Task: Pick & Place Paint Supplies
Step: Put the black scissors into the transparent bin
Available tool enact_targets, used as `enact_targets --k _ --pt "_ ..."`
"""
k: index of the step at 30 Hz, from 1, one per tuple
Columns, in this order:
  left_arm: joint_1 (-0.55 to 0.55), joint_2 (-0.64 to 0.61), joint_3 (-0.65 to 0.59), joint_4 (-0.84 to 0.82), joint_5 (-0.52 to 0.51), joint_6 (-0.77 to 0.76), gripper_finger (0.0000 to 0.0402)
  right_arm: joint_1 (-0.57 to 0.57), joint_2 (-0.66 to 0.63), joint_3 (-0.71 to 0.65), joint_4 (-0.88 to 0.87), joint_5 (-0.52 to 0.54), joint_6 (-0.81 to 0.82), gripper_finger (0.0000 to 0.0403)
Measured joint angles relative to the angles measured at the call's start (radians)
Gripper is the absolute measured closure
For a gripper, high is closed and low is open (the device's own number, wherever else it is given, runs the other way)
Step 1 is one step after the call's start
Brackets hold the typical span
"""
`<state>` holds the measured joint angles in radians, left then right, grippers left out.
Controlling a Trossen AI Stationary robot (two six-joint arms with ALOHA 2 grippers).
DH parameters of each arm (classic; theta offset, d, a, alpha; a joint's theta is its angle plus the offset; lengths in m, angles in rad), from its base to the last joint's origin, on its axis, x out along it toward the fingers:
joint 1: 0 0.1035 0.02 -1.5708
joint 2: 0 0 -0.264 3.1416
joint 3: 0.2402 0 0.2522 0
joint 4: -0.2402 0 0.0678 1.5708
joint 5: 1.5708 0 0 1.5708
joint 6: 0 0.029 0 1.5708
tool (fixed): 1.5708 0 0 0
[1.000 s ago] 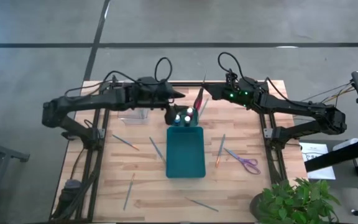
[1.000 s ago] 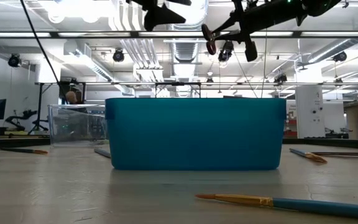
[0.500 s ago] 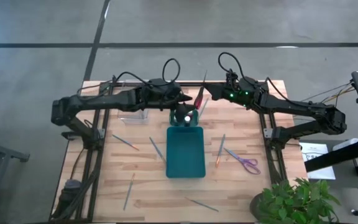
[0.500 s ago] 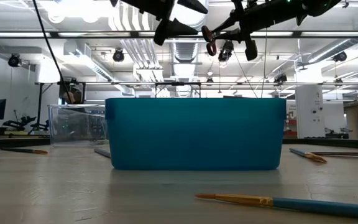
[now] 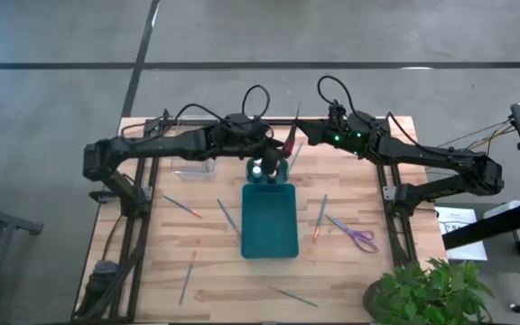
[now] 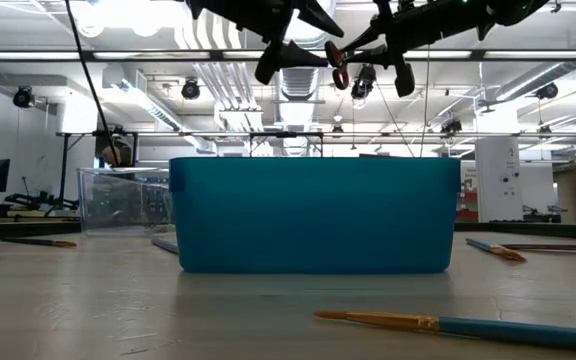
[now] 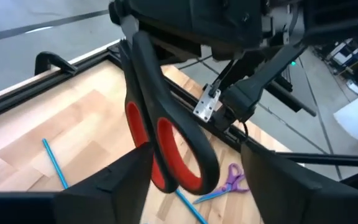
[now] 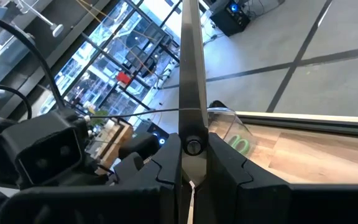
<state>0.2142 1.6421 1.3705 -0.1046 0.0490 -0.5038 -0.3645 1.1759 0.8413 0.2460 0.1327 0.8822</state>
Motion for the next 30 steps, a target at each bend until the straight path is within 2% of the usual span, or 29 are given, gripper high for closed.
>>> enact_targets --k 13,24,30 --pt "0.011 0.008 0.000 0.008 0.004 -0.032 0.0361 0.000 0.000 0.000 0.020 0.004 -0.008 0.0364" --pt "0.035 0.008 0.000 0.012 0.012 -0.048 0.0367 0.011 -0.001 0.000 0.028 0.005 -0.022 0.0360" --pt "0.036 0.007 0.000 0.012 0.001 -0.051 0.0367 0.014 -0.005 0.000 0.044 -0.003 -0.029 0.0284"
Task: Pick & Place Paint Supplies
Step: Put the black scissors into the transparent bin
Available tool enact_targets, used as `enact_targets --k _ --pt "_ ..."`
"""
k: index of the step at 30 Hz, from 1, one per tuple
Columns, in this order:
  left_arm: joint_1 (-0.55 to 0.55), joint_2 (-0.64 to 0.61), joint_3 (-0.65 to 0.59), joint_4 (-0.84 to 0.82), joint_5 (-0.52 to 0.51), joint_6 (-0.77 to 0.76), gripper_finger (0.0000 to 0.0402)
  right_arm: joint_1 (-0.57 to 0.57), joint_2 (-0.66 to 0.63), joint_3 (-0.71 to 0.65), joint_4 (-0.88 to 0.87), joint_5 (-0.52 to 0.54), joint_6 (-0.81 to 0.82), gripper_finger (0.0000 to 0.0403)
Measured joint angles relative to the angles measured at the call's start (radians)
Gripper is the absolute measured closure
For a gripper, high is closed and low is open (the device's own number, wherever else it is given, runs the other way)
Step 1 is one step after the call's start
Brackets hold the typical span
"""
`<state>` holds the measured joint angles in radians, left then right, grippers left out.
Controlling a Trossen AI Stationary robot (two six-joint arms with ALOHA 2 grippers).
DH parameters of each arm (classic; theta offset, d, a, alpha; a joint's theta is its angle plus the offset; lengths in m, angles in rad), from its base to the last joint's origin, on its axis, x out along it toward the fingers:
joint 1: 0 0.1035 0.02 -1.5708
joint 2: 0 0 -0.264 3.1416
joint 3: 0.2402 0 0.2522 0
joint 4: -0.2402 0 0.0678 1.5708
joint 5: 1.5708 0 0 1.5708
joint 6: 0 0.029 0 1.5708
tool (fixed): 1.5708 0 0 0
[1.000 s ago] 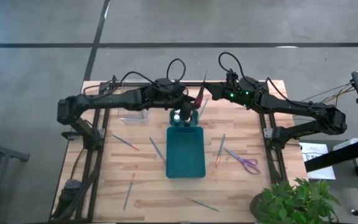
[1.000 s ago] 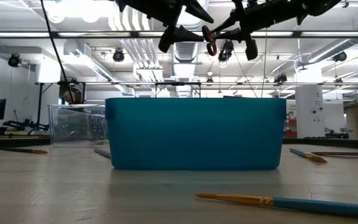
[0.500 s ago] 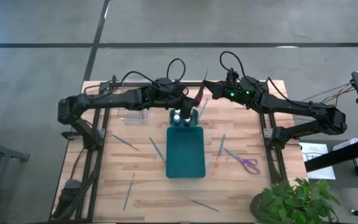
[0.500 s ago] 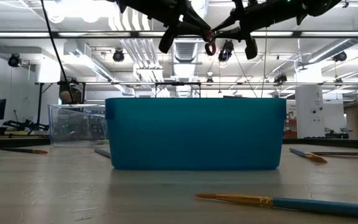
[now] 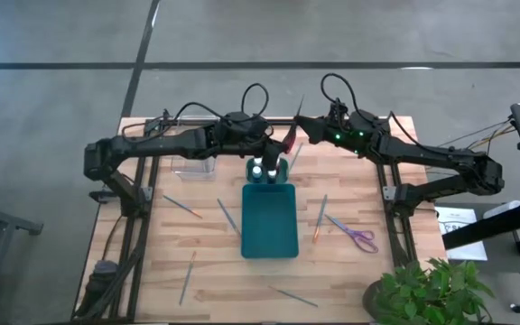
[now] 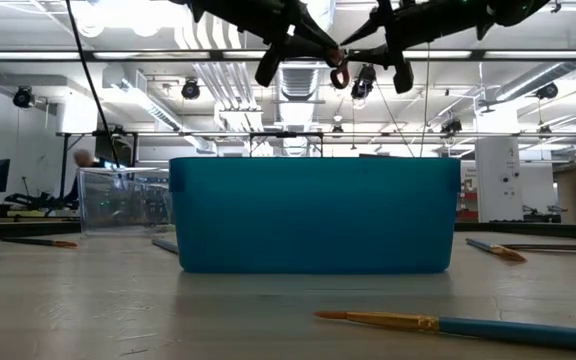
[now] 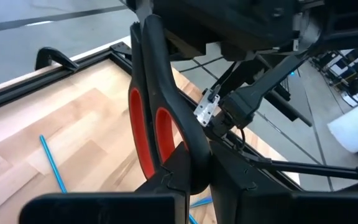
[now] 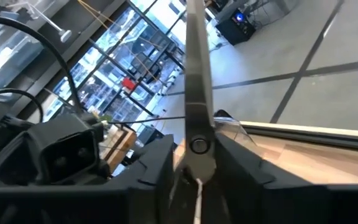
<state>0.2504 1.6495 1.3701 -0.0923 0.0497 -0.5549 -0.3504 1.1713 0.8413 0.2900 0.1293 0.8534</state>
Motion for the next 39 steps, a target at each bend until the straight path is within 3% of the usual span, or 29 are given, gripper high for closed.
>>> enact_targets --k 9,23,31,39 --pt "0.007 -0.001 0.000 0.002 -0.056 0.000 0.0367 0.012 -0.013 0.000 0.051 -0.007 -0.042 0.0186" --pt "0.021 -0.011 0.015 0.006 -0.073 0.016 0.0367 0.013 -0.050 0.000 0.072 -0.032 -0.082 0.0093" --pt "0.025 -0.040 0.057 0.009 -0.076 0.027 0.0368 0.014 -0.059 0.001 0.070 -0.031 -0.092 0.0056" --pt "0.051 -0.092 0.075 -0.077 -0.077 0.091 0.0368 0.013 -0.067 0.001 0.066 -0.002 -0.091 0.0051"
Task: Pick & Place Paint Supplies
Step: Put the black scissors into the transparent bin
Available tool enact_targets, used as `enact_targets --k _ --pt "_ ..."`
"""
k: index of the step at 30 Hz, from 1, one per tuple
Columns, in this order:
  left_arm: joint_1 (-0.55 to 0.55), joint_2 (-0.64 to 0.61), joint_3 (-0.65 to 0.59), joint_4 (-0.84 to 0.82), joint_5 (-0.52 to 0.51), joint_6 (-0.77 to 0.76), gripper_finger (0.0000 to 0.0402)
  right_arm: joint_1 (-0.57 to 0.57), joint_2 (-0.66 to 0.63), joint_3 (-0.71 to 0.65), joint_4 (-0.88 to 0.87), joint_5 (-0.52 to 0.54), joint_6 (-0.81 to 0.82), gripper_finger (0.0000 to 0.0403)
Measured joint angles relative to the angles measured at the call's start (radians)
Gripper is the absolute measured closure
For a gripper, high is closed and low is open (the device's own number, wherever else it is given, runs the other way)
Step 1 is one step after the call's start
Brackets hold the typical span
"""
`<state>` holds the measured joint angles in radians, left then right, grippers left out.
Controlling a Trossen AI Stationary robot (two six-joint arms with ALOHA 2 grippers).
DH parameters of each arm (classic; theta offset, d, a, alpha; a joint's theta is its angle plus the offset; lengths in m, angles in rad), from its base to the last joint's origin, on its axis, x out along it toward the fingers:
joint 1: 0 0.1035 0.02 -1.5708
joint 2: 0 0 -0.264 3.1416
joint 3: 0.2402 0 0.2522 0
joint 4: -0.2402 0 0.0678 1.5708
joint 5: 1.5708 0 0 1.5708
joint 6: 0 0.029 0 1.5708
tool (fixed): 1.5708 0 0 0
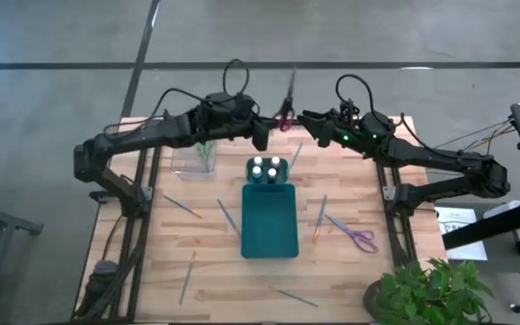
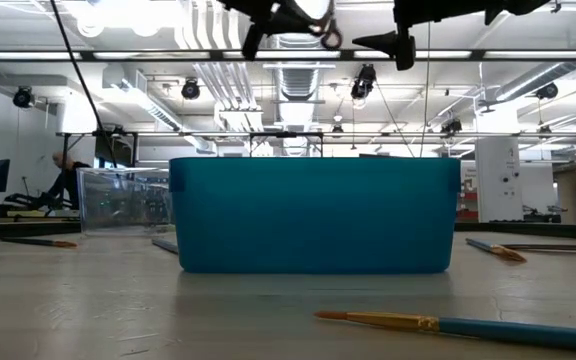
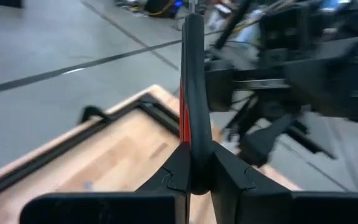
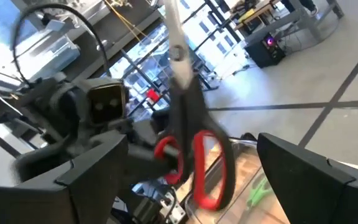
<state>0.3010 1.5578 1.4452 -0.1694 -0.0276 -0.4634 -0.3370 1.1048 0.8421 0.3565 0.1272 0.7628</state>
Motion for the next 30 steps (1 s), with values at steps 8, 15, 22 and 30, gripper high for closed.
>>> enact_targets --k 8,15,22,30 --pt "0.094 -0.110 -0.003 -0.270 -0.033 0.049 0.0368 0.000 -0.007 0.000 -0.004 -0.001 0.015 0.0051" --pt "0.172 -0.220 -0.012 -0.600 -0.112 0.048 0.0368 0.000 -0.007 0.000 -0.006 -0.005 0.020 0.0051" --pt "0.179 -0.295 -0.042 -0.920 -0.205 -0.010 0.0368 0.000 -0.007 0.000 -0.007 -0.005 0.023 0.0051" --pt "0.178 -0.395 -0.353 -0.862 -0.129 -0.176 0.0368 -0.001 -0.007 0.000 -0.007 -0.005 0.030 0.0051"
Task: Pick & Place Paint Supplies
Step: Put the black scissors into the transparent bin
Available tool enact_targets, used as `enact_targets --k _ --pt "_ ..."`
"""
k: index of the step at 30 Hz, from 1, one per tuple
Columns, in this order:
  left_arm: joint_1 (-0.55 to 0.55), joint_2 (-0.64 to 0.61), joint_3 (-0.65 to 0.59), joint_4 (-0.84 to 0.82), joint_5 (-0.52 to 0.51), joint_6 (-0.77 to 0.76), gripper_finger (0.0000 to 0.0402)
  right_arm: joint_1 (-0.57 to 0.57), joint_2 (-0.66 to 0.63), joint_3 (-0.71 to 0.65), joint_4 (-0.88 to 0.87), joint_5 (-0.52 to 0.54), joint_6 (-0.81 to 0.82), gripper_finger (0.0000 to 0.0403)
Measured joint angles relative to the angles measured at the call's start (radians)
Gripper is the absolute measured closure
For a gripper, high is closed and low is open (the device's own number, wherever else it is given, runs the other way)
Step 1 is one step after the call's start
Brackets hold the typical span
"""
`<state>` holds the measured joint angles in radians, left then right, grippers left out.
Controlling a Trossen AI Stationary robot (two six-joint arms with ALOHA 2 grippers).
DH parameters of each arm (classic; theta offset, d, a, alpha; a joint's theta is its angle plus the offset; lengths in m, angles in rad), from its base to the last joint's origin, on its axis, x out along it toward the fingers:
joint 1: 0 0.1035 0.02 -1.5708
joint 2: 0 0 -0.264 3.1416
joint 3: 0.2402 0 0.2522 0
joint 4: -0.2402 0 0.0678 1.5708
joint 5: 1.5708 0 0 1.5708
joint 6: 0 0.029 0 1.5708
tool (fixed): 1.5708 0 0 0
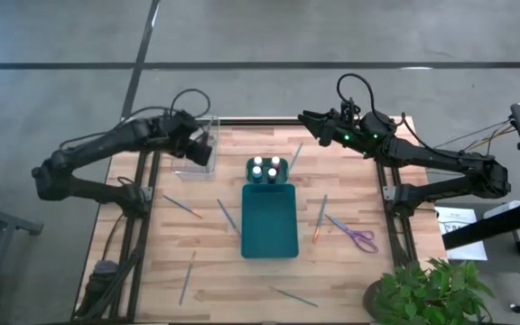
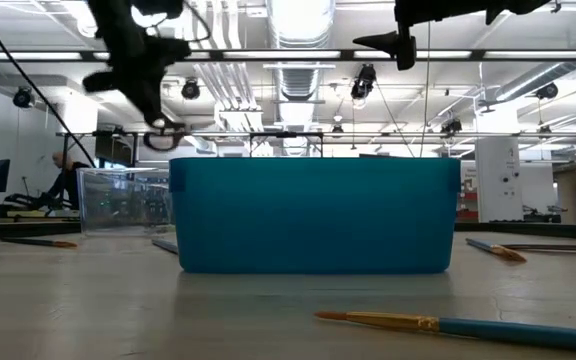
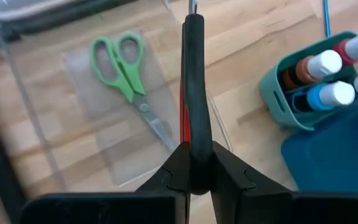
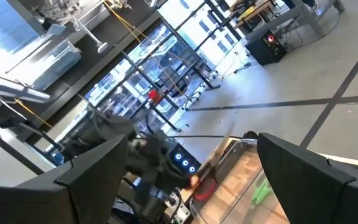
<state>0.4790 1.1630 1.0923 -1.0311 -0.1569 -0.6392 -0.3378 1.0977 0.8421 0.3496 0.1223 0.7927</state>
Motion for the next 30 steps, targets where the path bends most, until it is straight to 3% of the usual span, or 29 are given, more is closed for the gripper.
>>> enact_targets --k 4,11,30 --pt "0.001 -0.062 -0.144 0.165 -0.008 -0.067 0.0368 0.000 0.000 0.000 0.000 0.000 0.010 0.0051" --pt "0.039 -0.070 -0.266 0.143 -0.026 -0.076 0.0368 0.000 0.000 0.000 -0.001 -0.003 0.017 0.0051" --pt "0.087 -0.053 -0.368 0.198 -0.035 -0.021 0.0368 0.000 0.001 0.000 -0.002 -0.015 0.024 0.0051"
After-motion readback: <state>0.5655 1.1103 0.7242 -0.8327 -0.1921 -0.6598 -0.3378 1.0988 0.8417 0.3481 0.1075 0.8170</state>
